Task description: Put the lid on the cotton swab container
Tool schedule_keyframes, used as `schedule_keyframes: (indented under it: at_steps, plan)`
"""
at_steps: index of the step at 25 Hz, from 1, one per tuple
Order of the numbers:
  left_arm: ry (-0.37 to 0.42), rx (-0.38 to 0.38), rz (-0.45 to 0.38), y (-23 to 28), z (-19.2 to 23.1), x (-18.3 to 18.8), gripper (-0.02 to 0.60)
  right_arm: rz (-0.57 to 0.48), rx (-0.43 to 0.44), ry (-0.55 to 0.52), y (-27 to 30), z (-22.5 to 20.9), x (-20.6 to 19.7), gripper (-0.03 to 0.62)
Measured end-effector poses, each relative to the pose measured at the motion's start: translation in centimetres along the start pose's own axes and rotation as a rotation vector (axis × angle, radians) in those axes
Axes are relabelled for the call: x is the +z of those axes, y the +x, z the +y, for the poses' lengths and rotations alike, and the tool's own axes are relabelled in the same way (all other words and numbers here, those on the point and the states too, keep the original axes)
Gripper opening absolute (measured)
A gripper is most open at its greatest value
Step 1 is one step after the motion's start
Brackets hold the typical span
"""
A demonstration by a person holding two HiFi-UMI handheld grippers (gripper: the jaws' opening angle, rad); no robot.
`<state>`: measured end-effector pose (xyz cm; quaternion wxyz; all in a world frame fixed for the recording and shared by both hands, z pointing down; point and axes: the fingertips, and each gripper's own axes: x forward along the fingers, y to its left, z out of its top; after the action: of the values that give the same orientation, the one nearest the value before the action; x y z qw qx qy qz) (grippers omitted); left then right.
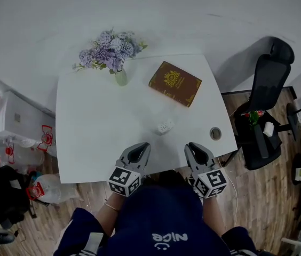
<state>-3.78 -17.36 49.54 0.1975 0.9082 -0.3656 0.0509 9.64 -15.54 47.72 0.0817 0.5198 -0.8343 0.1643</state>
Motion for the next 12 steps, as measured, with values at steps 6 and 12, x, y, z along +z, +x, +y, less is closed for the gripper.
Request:
schedule_keyframes:
  at_steps: [6,12]
  plan:
    - [-0.020,0.014,0.025,0.9,0.3,-0.9,0.023,-0.016,0.066,-0.045,2.5,-1.0,2.0,0.057]
    - [-0.020,0.090,0.008,2.0,1.4,-0.1,0.023,0.027,0.183,-0.141,5.3,-1.9,3.6,0.059]
